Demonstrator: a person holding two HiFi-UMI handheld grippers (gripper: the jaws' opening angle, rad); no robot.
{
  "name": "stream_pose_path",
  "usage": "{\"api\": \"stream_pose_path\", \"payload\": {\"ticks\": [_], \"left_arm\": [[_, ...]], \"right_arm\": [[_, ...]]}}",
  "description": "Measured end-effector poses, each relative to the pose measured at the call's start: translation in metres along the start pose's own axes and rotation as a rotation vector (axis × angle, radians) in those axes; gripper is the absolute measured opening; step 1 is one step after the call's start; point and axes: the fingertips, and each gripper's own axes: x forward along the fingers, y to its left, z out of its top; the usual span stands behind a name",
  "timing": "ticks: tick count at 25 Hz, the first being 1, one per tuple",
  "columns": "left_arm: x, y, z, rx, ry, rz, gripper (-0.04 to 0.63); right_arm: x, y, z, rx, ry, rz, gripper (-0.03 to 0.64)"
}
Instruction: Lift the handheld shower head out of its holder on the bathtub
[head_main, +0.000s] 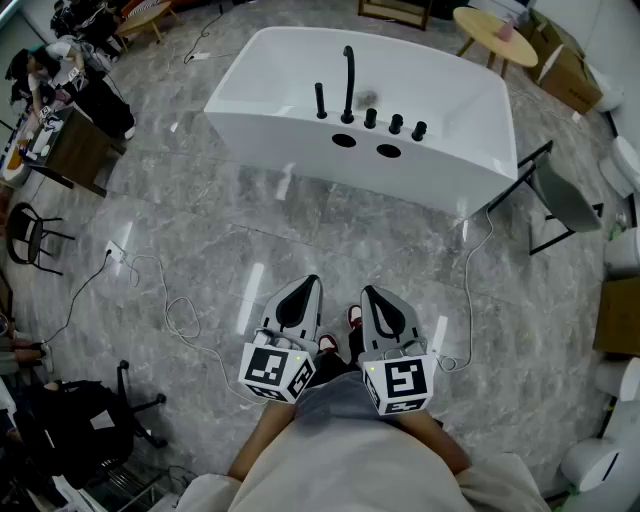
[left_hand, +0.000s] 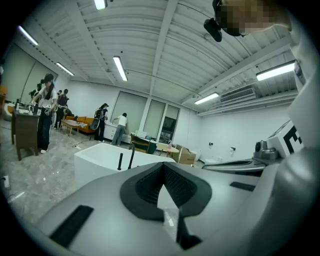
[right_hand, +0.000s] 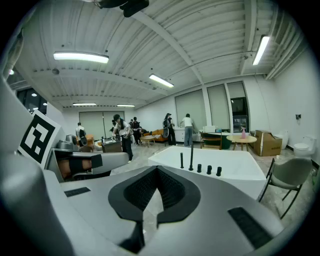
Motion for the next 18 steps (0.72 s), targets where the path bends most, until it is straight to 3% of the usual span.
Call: {"api": "stream_pose_path", "payload": {"ticks": [9, 18], "left_arm": [[-0.056, 0.001, -0.003, 0.015, -0.008, -0.009, 0.003], [-0.036, 0.021, 0.0, 0.008, -0.002, -0.028, 0.003]], "right_arm": [[-0.025, 0.055, -0.004, 0.019, -0.014, 0.032, 0.018], [0.008, 0.057, 0.007, 0.053, -0.019, 0.055, 0.02]]}}
